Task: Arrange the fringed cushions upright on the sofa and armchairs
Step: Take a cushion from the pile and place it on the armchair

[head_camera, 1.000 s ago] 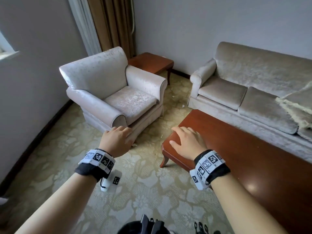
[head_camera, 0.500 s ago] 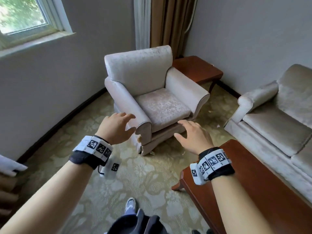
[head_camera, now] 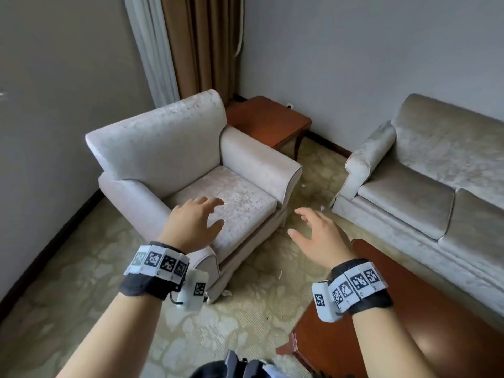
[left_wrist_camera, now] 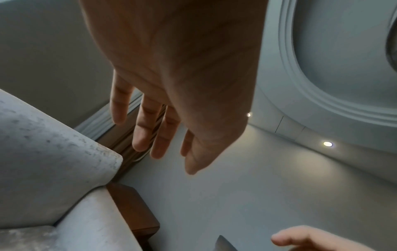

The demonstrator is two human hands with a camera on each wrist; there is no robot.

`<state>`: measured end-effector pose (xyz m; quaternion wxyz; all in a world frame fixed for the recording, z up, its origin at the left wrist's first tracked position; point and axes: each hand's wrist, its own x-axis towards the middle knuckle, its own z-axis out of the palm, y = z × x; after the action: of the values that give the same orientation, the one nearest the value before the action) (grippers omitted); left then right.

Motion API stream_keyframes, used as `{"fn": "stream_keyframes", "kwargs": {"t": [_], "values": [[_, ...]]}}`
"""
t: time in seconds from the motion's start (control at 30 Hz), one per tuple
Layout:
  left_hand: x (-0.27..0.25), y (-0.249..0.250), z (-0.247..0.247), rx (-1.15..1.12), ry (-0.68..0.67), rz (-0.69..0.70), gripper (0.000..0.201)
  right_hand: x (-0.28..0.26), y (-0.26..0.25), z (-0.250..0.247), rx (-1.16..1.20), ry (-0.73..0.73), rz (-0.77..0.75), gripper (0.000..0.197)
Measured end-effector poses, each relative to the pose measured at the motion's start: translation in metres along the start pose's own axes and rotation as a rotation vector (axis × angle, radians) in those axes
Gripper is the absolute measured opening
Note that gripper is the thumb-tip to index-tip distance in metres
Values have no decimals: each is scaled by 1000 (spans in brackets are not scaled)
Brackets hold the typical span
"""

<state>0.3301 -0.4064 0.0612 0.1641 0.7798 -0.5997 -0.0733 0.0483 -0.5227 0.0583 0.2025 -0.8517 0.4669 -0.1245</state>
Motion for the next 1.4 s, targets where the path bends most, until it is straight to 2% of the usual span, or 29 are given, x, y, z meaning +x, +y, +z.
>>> {"fn": "stream_keyframes", "kwargs": {"t": [0.17, 0.3, 0.47, 0.67, 0.8, 0.97, 1.13, 1.23, 1.4], "values": [[94, 3, 23, -30, 37, 30, 40, 80, 44, -9, 52, 57, 36, 46], [168, 5, 30, -35, 48, -13, 38, 159, 72, -16, 138, 80, 20, 47], [251, 10, 27, 23, 49, -31, 39, 247, 104, -28, 117, 32, 21, 48], [340, 38, 52, 3, -13, -38, 42, 318, 156, -53, 79, -13, 17, 48], [427, 83, 82, -30, -94, 37, 42, 360, 213, -82, 82, 21, 85, 46], [557, 165, 131, -143, -210, 240, 45, 396, 289, -133, -5, 136, 256, 47], [671, 261, 175, -252, -300, 478, 61, 419, 359, -188, -73, 230, 429, 46], [722, 314, 195, -221, -352, 584, 53, 430, 398, -214, -85, 270, 509, 44], [792, 382, 221, -208, -408, 665, 48, 461, 464, -244, -53, 288, 617, 49]]}}
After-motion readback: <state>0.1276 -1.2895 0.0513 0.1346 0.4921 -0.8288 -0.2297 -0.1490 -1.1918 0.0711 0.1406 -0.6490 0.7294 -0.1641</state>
